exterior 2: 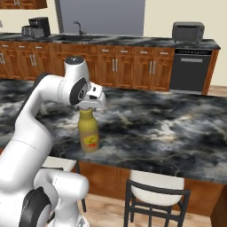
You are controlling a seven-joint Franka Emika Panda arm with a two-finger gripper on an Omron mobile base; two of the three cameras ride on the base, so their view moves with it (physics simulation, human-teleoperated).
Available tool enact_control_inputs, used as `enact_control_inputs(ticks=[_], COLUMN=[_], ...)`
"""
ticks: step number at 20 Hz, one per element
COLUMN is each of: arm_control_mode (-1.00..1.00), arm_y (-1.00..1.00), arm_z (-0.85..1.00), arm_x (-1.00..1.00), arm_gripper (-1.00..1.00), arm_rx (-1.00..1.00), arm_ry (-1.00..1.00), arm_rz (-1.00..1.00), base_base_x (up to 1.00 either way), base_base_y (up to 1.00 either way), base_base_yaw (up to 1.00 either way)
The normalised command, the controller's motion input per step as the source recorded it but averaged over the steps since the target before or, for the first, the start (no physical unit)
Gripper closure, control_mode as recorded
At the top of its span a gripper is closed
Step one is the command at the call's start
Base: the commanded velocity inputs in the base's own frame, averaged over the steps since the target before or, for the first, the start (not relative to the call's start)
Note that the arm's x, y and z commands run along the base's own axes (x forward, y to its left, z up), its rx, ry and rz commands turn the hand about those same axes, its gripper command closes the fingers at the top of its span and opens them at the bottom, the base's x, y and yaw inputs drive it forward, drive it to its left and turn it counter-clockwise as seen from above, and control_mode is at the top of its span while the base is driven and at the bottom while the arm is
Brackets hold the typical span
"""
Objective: There is a wine glass and glass cup on the dining counter. Place the wine bottle next to the wine glass and the juice bottle next to the glass cup.
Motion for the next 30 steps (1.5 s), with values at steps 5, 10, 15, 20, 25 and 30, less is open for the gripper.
enact_control_inputs(ticks=[5, 10, 15, 20, 25, 30], arm_control_mode=[1.0, 1.0, -1.0, -1.0, -1.0, -1.0], arm_y=[0.0, 0.0, 0.01, 0.04, 0.27, 0.4], arm_z=[0.0, 0.0, 0.04, 0.13, 0.02, -0.04], arm_x=[0.0, 0.0, 0.08, 0.28, 0.37, 0.33], arm_gripper=[1.0, 1.0, 1.0, 1.0, 1.0, 1.0], arm_rx=[0.0, 0.0, 0.0, 0.0, 0.0, 0.0], arm_ry=[0.0, 0.0, 0.0, 0.0, 0.0, 0.0], arm_rz=[0.0, 0.0, 0.0, 0.01, 0.0, 0.04], base_base_x=[0.0, 0.0, 0.04, 0.0, 0.0, 0.0], base_base_y=[0.0, 0.0, 0.02, 0.0, 0.0, 0.0], base_base_yaw=[0.0, 0.0, 0.0, 0.0, 0.0, 0.0])
